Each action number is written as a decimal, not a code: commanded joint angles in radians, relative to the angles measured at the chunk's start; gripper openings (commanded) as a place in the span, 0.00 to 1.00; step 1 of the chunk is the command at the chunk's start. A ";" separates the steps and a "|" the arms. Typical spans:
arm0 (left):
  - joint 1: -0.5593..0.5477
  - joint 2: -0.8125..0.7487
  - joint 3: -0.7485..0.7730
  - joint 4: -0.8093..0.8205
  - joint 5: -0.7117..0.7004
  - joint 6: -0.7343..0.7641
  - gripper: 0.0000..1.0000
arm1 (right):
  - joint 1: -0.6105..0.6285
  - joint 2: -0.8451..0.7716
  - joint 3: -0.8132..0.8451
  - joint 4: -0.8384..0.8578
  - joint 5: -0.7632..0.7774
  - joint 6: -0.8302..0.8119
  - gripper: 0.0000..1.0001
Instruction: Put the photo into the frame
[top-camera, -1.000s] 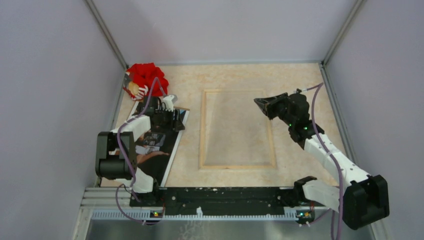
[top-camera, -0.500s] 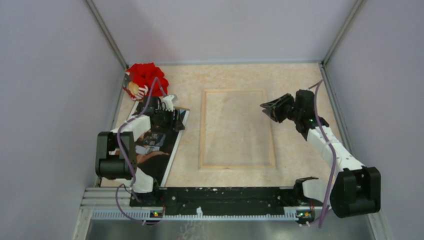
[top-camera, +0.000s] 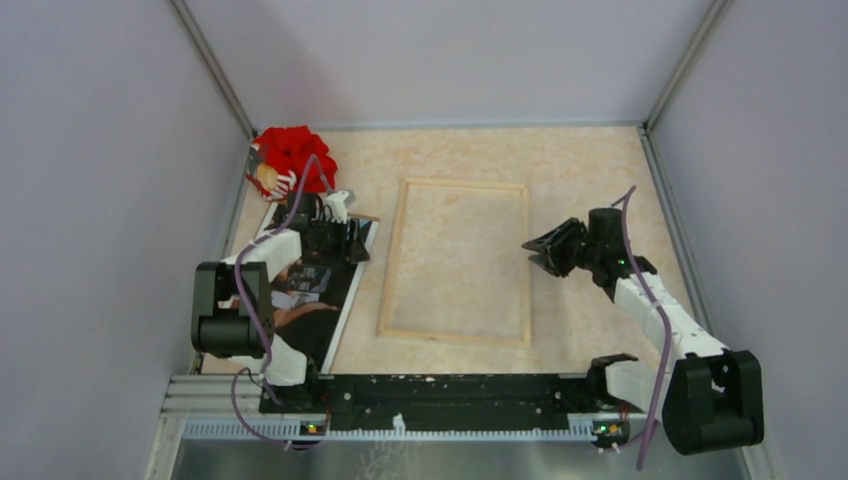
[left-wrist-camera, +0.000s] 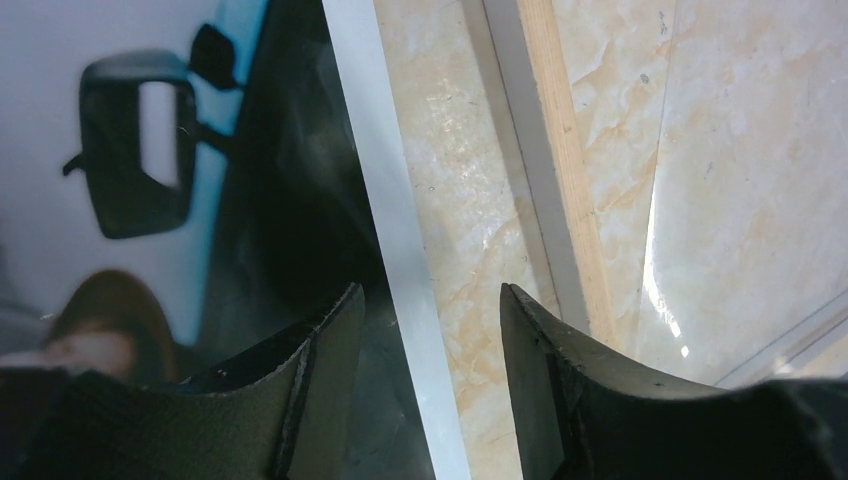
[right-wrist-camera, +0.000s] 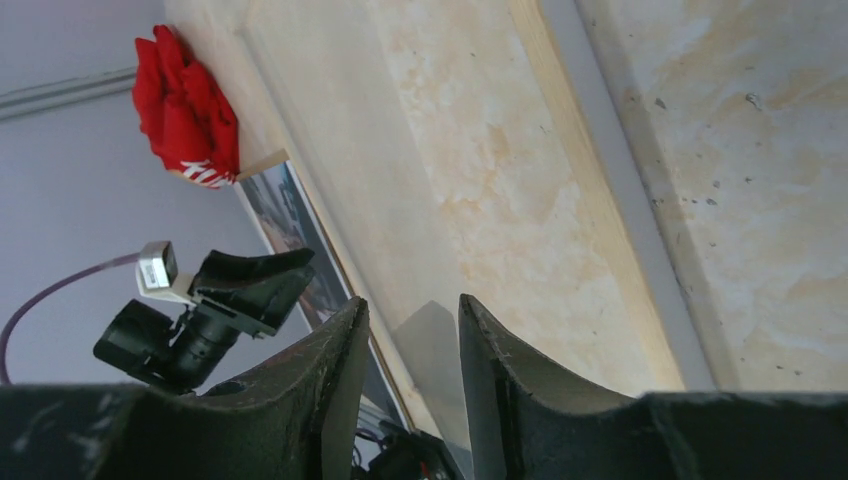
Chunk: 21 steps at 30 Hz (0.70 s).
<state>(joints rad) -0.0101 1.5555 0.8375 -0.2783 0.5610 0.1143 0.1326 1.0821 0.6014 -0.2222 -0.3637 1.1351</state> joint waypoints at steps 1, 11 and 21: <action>0.000 0.006 0.037 0.000 0.019 0.012 0.59 | -0.014 -0.043 0.003 -0.062 0.012 -0.062 0.39; -0.027 0.024 0.030 0.015 0.018 0.014 0.59 | -0.020 -0.075 -0.113 -0.044 -0.002 -0.048 0.38; -0.060 0.036 0.034 0.033 -0.005 0.008 0.59 | -0.039 -0.105 -0.242 -0.034 0.008 -0.061 0.38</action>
<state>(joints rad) -0.0704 1.5909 0.8398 -0.2771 0.5560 0.1146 0.1070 0.9966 0.4000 -0.2710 -0.3599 1.0904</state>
